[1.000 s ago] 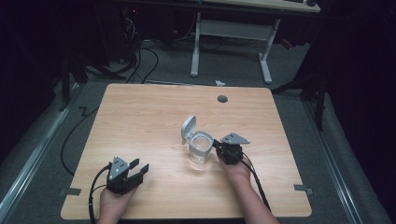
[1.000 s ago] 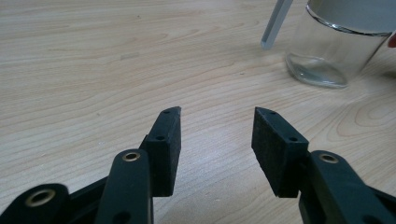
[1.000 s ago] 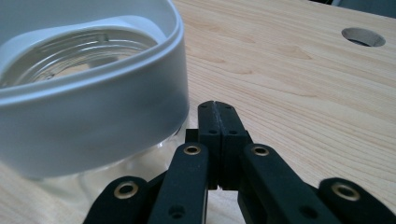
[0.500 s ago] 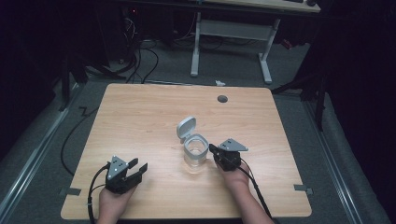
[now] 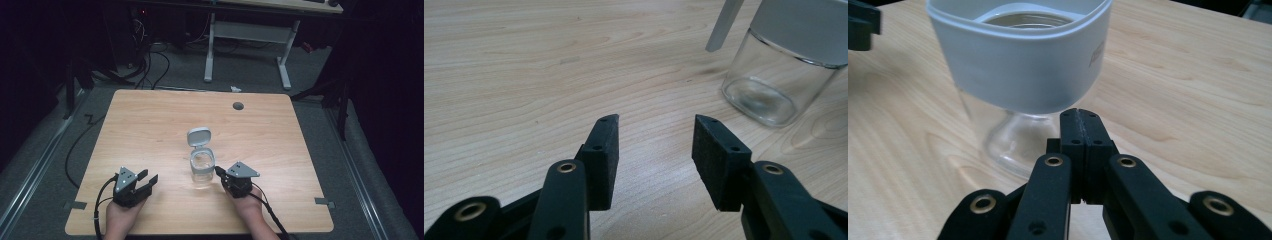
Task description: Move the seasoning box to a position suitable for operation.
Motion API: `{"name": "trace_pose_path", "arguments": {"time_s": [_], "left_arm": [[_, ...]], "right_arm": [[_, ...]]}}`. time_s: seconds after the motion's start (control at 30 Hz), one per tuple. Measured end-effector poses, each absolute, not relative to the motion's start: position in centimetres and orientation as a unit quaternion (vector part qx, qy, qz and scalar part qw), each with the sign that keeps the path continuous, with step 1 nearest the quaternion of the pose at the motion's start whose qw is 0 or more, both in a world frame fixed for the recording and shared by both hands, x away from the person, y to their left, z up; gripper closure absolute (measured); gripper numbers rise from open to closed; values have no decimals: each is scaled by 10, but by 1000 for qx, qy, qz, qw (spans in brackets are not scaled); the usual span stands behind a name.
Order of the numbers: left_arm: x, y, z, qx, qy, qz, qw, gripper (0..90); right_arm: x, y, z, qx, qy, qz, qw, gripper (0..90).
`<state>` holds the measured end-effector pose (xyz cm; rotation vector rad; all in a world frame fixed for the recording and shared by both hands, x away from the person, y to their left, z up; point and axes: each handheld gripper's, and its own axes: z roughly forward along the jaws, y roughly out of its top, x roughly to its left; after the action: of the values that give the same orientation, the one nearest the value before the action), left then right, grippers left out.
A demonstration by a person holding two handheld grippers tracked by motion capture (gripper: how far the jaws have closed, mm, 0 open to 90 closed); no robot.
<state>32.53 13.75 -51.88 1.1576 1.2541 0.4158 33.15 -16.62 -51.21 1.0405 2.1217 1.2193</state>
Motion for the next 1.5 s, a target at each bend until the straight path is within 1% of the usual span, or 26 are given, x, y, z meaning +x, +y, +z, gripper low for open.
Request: {"name": "trace_pose_path", "arguments": {"time_s": [0.27,0.5,0.63,0.7,0.77,0.83,0.93,1.07,1.27,1.5], "left_arm": [[325,135,-521,512,548,182,636,544],[322,128,-519,516,540,178,641,542],[309,102,-516,528,518,168,652,536],[302,87,-518,538,512,139,654,604],[294,68,-521,553,502,119,655,704],[292,52,-522,564,493,111,654,769],[295,34,-522,567,491,110,652,817],[306,24,-526,563,502,114,646,862],[311,20,-529,564,509,116,640,887],[314,20,-531,563,515,118,635,900]], "right_arm": [[324,-159,-514,375,777,451,231,900],[323,-164,-512,380,770,457,230,900],[337,-180,-502,407,753,460,236,900],[346,-185,-496,415,746,462,242,900],[357,-187,-490,414,742,464,248,900],[371,-187,-481,415,738,469,251,900],[387,-183,-473,413,735,472,257,900],[407,-174,-462,406,736,474,261,900],[424,-162,-447,389,738,485,263,900],[424,-155,-445,374,744,490,258,900]]}}
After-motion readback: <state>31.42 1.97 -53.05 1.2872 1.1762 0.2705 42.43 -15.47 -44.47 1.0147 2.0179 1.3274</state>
